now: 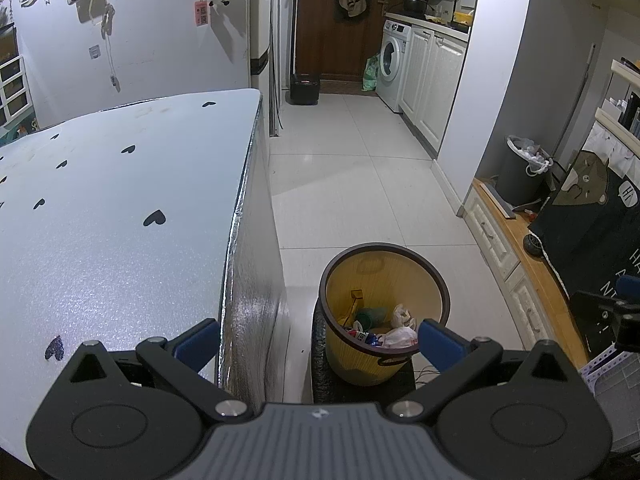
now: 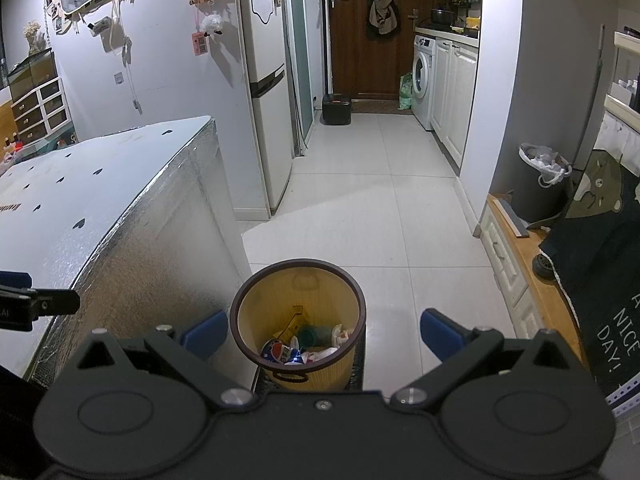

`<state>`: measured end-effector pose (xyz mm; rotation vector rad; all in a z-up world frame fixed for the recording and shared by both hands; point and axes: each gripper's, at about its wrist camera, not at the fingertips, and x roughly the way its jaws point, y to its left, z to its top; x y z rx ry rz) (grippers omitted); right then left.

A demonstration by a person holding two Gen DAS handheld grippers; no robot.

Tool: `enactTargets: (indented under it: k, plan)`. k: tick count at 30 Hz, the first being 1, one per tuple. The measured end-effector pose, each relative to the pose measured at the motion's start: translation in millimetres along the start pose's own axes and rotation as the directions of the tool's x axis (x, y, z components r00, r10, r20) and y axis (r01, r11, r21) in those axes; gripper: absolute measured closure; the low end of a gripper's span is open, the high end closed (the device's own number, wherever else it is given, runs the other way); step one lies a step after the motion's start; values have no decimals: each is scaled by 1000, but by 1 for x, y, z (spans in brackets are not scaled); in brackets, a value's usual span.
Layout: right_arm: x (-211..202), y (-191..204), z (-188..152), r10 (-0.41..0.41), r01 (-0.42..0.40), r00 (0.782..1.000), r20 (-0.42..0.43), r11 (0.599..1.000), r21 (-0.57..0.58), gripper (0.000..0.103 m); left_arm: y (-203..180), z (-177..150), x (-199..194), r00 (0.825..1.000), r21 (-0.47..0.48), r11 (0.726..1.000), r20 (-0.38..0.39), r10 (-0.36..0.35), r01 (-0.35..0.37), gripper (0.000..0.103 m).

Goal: Collect trash

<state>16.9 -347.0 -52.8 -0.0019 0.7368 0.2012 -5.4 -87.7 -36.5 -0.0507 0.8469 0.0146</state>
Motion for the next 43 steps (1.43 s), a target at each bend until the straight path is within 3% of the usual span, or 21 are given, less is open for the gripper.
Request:
enactTargets:
  k: [43]
  plan:
    - [0,0,4,2,-2,1000,2,1000,2,0,1,4,1,1000,-9,1000,-3,8,-8,0]
